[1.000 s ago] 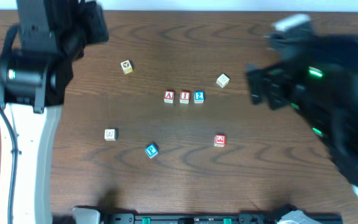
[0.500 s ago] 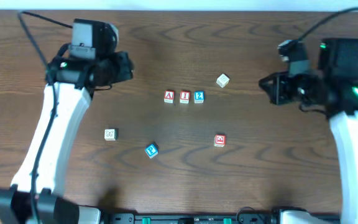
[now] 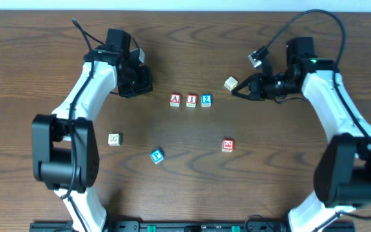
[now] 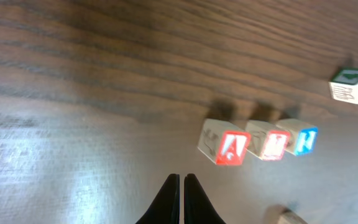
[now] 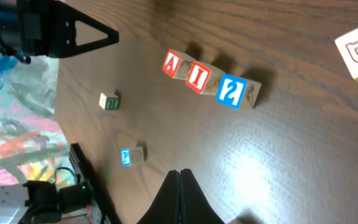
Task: Spell out Ai2
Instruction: 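Move both grippers toward opposite ends of the 'A I 2' row, then push the row ends inward with both grippers to align the blocks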
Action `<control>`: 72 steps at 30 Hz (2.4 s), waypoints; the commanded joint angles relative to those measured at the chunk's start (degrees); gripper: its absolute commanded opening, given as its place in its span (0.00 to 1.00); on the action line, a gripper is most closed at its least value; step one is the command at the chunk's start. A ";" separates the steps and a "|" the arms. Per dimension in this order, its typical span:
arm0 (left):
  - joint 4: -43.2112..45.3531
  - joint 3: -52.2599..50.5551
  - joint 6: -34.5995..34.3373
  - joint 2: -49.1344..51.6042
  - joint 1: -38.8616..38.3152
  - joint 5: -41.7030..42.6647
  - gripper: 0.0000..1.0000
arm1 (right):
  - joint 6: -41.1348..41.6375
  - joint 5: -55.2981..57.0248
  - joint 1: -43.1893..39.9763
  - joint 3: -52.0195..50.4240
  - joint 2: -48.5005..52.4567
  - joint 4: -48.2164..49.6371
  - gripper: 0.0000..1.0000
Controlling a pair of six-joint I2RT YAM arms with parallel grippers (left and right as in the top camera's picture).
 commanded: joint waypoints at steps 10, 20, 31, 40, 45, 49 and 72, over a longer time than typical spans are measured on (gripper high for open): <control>4.28 -0.31 -1.79 6.97 -0.96 4.11 0.06 | 4.48 1.99 3.87 -0.22 10.49 5.03 0.01; 6.34 -0.31 -3.96 8.26 -1.90 3.87 0.06 | 8.46 10.80 5.53 -0.24 11.93 8.17 0.02; 5.95 -0.31 -6.34 8.26 -3.98 2.36 0.06 | 13.03 12.81 7.26 -0.26 15.56 13.25 0.02; 5.33 -0.31 -7.17 8.26 -4.24 0.57 0.06 | 14.95 13.70 8.17 -0.26 15.56 16.81 0.02; 5.51 -1.18 -7.85 8.28 -4.61 -0.22 0.06 | 15.15 13.68 9.09 -0.26 15.56 17.25 0.02; 6.78 -2.54 -8.39 8.28 -4.85 -0.17 0.06 | 15.80 13.73 9.55 -0.26 15.56 17.81 0.02; 9.05 -2.67 -8.90 10.14 -5.46 3.26 0.06 | 17.70 14.97 11.21 -0.26 15.56 18.53 0.01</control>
